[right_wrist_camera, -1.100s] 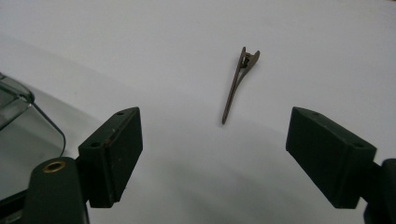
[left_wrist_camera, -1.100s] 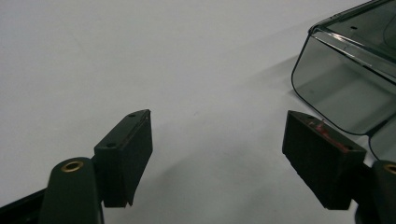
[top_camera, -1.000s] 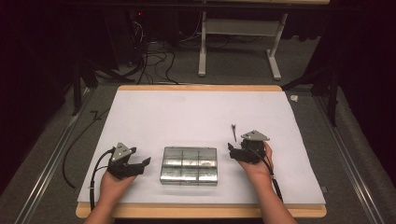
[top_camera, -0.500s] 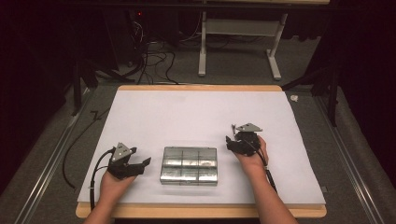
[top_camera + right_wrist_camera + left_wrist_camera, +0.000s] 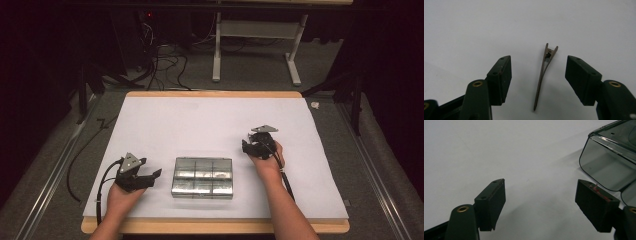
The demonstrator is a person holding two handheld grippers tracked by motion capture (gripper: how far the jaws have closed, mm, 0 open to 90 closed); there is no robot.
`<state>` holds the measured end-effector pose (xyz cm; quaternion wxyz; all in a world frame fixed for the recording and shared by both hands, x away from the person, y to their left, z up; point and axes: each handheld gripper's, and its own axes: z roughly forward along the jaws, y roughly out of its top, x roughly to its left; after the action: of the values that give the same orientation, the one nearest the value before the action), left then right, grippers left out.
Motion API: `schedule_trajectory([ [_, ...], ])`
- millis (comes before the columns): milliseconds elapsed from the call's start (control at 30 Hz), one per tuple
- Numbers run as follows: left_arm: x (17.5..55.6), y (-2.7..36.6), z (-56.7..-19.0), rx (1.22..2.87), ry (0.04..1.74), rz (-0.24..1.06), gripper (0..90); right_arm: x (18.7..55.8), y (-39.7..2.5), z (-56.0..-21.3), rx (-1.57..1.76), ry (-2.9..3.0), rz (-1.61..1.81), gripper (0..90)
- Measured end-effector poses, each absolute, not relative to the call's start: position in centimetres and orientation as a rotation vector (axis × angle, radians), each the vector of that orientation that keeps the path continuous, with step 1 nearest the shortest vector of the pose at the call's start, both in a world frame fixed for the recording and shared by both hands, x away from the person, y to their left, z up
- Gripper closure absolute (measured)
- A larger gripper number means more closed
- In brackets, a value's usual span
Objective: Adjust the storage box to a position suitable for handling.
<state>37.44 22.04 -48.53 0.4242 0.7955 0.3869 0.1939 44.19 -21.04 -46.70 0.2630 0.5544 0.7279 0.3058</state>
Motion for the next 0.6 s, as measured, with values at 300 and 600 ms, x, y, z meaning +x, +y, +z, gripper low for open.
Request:
schedule_trajectory([
  [300, 37.46, 22.03, -48.54, 1.99, 0.967, 0.486, 24.7, 44.88, -21.28, -47.27, 1.56, 1.976, 0.812, 57.0],
  [600, 37.46, 22.01, -48.54, 1.993, 0.966, 0.484, 24.7, 45.04, -21.3, -47.59, 1.575, 1.989, 0.817, 67.5],
])
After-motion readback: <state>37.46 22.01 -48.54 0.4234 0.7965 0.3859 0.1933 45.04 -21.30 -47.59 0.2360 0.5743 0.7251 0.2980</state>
